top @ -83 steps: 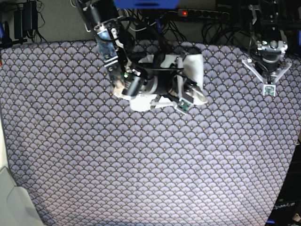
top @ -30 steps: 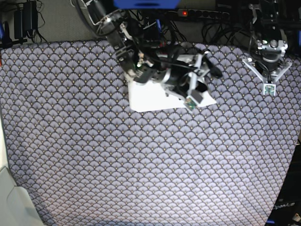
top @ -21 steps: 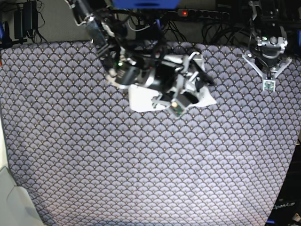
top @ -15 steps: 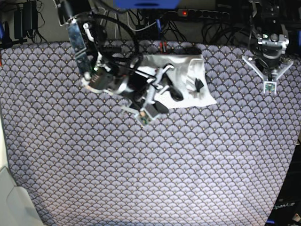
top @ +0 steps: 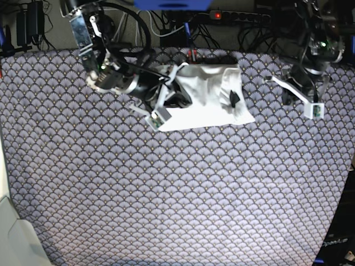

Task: Fold the T-shirt properly
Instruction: 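Release the right gripper and grasp the bundle edges with both grippers, then rotate the folded bundle with both grippers and release it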

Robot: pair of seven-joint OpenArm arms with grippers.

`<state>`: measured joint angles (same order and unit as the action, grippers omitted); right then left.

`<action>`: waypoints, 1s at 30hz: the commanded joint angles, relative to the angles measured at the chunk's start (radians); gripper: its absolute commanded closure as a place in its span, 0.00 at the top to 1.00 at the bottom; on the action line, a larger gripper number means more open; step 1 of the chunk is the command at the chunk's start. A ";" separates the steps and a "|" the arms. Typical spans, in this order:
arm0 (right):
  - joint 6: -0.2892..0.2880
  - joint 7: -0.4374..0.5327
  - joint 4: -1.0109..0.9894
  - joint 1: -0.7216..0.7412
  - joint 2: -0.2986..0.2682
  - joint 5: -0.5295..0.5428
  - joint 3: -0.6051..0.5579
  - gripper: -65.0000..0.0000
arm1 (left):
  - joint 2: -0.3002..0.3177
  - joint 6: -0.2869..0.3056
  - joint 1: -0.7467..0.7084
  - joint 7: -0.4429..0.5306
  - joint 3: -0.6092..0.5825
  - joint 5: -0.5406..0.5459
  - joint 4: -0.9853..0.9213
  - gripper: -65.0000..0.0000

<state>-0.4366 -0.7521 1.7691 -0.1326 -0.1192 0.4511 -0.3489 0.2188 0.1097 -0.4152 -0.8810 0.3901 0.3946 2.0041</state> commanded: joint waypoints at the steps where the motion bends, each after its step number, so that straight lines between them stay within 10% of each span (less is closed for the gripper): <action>1: -0.008 0.022 0.002 0.003 -0.001 0.012 0.001 0.02 | 0.012 0.003 0.008 0.024 0.004 0.019 0.017 0.01; 30: -0.008 0.107 -0.137 -0.002 -0.001 0.010 -0.003 0.02 | -0.006 -0.006 0.200 -0.093 -0.208 0.171 -0.223 0.01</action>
<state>-0.4366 -0.6636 1.6142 -0.1436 -0.1192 0.4500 -0.3527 0.2050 0.0994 -0.2253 -0.9844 0.1780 0.5510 1.7622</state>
